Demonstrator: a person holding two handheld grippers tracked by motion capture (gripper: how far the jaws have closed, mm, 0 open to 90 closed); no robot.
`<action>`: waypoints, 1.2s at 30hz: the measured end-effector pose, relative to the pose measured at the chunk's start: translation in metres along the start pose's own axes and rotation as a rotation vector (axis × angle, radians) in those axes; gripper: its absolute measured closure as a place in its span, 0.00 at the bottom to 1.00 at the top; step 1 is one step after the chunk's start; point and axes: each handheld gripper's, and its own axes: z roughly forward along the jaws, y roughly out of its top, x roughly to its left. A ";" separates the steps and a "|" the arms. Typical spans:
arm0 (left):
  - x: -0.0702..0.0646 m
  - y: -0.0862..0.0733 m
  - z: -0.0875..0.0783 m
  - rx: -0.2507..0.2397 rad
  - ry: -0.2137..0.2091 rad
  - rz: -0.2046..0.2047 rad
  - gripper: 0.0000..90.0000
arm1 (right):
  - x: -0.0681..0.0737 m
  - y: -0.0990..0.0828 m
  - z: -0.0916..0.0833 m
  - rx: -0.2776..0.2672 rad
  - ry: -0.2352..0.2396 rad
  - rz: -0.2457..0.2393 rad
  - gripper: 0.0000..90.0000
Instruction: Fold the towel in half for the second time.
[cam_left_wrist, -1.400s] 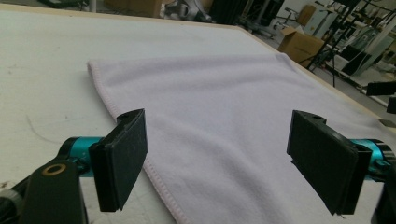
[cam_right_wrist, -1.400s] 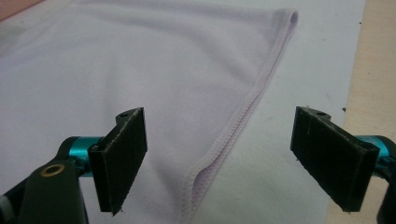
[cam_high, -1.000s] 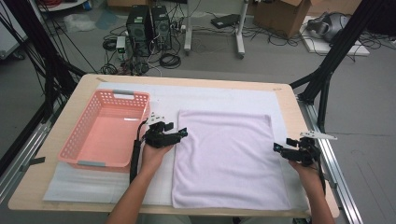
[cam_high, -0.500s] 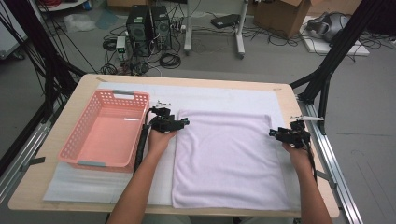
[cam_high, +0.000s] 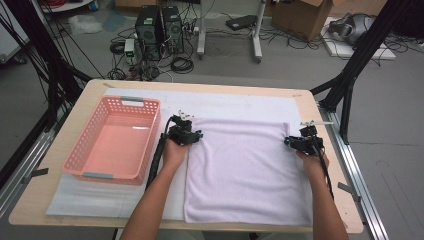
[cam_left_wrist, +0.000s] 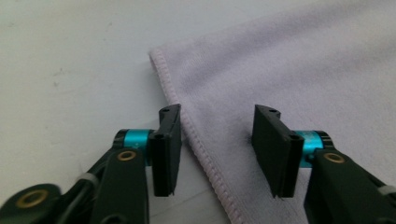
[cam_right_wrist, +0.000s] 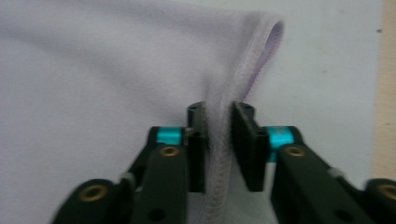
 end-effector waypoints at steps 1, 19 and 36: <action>0.002 0.000 0.000 -0.004 -0.009 -0.023 0.69 | 0.001 0.001 0.001 0.004 0.005 -0.001 0.91; 0.010 0.012 -0.033 -0.199 -0.109 -0.118 0.96 | -0.003 0.006 -0.024 -0.167 0.011 0.065 0.96; -0.006 -0.012 -0.079 -0.208 -0.233 -0.128 0.95 | 0.004 -0.021 -0.069 -0.222 0.143 0.029 0.96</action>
